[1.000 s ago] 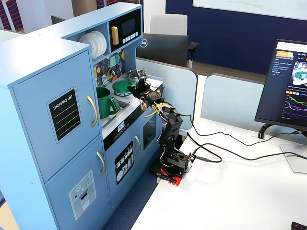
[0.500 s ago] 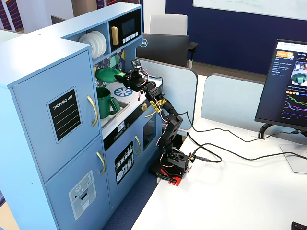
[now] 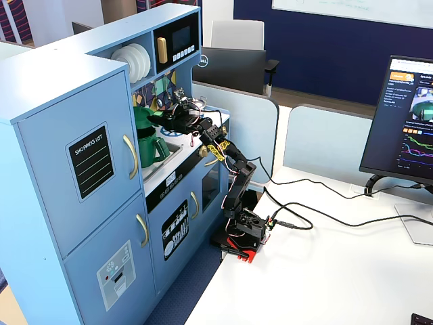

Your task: Pick up the lid from the counter and put it on the green recipient

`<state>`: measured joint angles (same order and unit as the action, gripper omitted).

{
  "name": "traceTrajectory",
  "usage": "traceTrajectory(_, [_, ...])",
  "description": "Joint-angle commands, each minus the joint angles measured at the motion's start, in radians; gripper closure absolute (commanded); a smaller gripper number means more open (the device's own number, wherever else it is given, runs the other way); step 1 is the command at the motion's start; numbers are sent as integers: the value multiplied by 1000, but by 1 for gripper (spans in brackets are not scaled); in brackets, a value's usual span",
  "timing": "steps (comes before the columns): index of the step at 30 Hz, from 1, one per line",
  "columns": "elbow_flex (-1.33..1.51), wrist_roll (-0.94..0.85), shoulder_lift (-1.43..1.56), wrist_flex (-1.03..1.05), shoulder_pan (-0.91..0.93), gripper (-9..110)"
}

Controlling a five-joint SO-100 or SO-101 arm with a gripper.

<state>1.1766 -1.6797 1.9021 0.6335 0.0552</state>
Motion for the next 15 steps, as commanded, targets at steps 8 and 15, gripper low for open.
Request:
traceTrajectory(8, [63,-9,17,-21,-17,102])
traceTrajectory(15, [132,-11,58,-5,-18,102])
